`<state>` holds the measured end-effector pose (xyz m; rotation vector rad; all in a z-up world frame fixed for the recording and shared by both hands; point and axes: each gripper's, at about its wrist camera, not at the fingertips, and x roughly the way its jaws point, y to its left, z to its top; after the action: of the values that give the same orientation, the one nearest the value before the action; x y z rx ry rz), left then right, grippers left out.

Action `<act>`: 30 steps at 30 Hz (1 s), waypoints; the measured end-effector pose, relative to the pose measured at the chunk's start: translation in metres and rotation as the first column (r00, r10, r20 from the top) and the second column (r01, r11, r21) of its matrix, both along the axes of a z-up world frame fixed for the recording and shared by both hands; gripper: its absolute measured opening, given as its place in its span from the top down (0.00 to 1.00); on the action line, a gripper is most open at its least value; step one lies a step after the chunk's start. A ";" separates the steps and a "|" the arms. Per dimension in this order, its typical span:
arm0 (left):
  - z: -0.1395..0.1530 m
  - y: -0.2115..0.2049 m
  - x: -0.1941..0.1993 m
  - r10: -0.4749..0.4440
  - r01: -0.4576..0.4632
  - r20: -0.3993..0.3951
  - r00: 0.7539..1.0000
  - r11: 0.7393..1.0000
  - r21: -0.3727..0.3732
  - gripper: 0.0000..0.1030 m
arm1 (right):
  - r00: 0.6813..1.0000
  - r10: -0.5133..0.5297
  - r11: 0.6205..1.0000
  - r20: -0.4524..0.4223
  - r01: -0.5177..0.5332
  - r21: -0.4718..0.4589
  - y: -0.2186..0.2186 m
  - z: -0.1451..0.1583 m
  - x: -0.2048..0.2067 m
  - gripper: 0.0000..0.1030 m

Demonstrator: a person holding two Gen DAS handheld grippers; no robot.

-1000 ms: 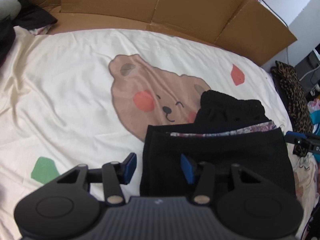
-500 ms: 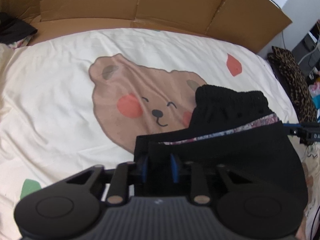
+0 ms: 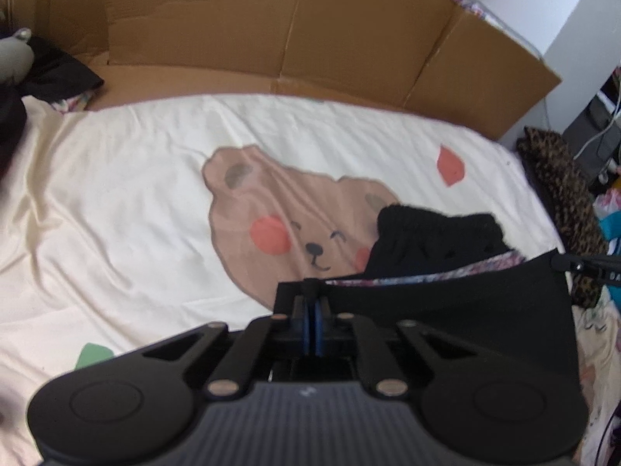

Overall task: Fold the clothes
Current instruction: 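Close both tools on the shorts waistband edge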

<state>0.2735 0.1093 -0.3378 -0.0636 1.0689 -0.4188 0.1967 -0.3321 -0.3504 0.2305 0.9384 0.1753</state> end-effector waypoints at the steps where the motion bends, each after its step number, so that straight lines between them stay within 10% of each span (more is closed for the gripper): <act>1: 0.003 0.000 0.000 0.006 -0.006 0.007 1.000 1.000 -0.004 0.97 | 1.000 -0.002 1.000 0.008 0.002 0.000 -0.001 0.003 -0.001 0.98; 24: -0.044 -0.013 0.011 -0.019 0.023 -0.043 0.999 0.995 0.099 0.96 | 0.999 0.020 0.998 -0.034 -0.022 -0.055 0.014 -0.039 0.022 0.98; 30: -0.047 -0.020 0.011 -0.029 0.032 -0.025 0.999 0.987 0.154 0.79 | 0.998 0.035 0.997 -0.052 -0.038 -0.074 0.020 -0.042 0.024 0.95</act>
<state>0.2847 0.0896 -0.3853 0.0863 1.1229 -0.3623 0.2207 -0.3124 -0.3919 0.1489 0.9978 0.1681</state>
